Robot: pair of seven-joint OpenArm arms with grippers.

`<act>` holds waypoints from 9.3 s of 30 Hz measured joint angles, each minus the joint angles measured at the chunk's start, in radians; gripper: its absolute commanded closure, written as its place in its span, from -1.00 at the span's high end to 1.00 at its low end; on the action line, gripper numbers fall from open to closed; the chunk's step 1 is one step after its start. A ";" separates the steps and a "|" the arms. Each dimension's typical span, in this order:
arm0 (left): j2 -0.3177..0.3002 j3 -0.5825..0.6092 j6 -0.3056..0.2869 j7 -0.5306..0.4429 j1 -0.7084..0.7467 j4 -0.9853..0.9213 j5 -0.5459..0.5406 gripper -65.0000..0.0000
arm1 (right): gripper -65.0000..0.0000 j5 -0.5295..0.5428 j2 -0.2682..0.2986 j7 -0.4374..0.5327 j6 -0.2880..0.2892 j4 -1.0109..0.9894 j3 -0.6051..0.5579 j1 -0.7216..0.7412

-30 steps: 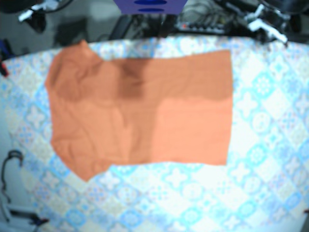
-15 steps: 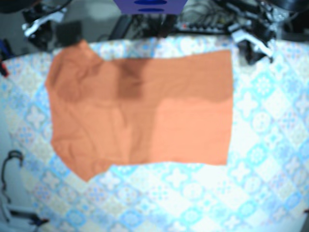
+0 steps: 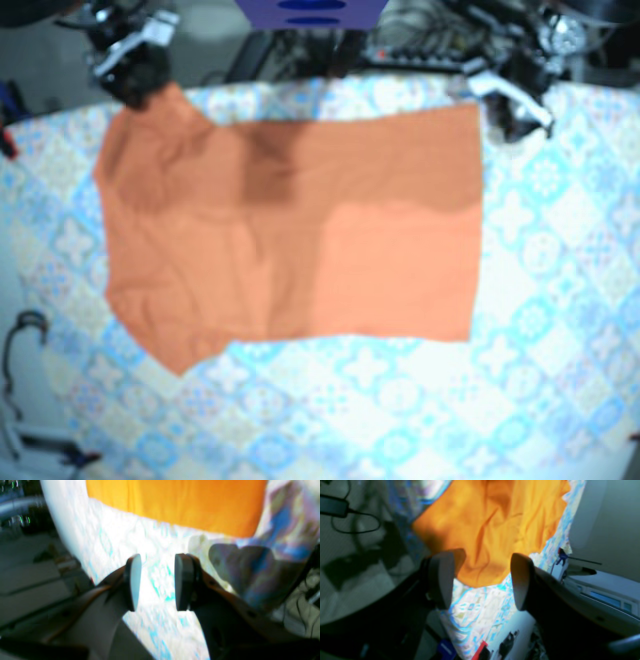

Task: Fold the T-shirt properly
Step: 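Move both grippers down toward the shoulder corners of the orange T-shirt, then close the right gripper on the shirt's shoulder edge, then close the left gripper on the opposite shoulder edge of the shirt, then lift the shoulder edge with both grippers and pull it toward the hem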

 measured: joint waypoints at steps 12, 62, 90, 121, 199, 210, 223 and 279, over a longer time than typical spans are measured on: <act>0.004 0.007 0.000 -0.002 0.002 0.000 -0.005 -0.30 | 0.07 0.000 -0.001 -0.102 0.001 -0.002 -0.143 0.035; 0.009 0.004 0.001 -0.002 -0.001 -0.046 -0.008 -0.30 | 0.07 0.238 0.145 -0.189 0.008 -0.286 -0.056 0.271; 0.009 0.008 -0.002 0.051 -0.003 -0.045 -0.008 -0.30 | 0.07 0.256 0.162 -0.080 -0.052 -0.452 -0.055 0.303; 0.034 0.001 0.000 0.053 -0.003 -0.045 -0.008 -0.30 | 0.07 0.282 0.181 -0.126 -0.145 -0.420 -0.271 0.311; 0.025 0.214 -0.086 0.117 -0.107 -0.121 -0.013 -0.30 | -0.97 0.255 0.159 -0.088 -0.068 -0.401 -0.300 0.352; 0.026 0.211 -0.087 0.122 -0.124 -0.121 -0.012 -0.30 | -0.97 0.256 0.159 -0.092 -0.067 -0.401 -0.300 0.352; 0.032 0.229 -0.116 0.126 -0.204 -0.157 -0.012 -0.30 | -0.97 0.256 0.159 -0.093 -0.067 -0.401 -0.301 0.352; 0.017 0.234 -0.127 0.123 -0.139 -0.058 -0.013 -1.00 | -1.00 0.241 0.159 -0.068 -0.003 -0.294 -0.171 0.249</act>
